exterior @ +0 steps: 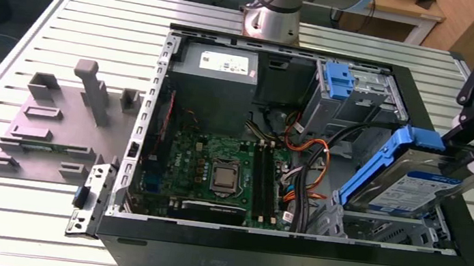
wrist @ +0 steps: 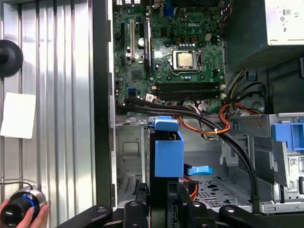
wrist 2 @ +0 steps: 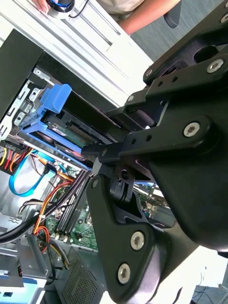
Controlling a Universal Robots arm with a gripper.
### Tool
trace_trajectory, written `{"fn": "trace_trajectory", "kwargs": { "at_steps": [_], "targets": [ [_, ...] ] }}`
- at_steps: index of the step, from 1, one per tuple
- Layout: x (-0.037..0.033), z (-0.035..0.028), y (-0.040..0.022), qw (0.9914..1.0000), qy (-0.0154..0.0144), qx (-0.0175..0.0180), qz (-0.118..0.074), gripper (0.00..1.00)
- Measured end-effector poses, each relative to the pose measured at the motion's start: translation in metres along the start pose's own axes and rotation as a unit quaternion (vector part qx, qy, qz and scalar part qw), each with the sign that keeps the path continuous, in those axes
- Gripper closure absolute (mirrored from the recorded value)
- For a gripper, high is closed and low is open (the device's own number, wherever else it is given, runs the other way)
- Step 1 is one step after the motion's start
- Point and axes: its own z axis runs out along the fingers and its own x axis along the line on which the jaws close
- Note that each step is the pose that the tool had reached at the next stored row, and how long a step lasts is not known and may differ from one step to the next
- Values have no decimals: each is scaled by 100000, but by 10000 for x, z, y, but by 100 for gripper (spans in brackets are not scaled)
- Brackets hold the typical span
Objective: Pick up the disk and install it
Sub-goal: 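Insert the disk into the insertion slot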
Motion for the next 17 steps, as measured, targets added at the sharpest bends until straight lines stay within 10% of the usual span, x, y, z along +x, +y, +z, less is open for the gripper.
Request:
{"fn": "trace_trajectory", "kwargs": {
  "at_steps": [17],
  "targets": [
    [12, 253, 6, 99999, -13, 341, -16, 65]
  ]
}}
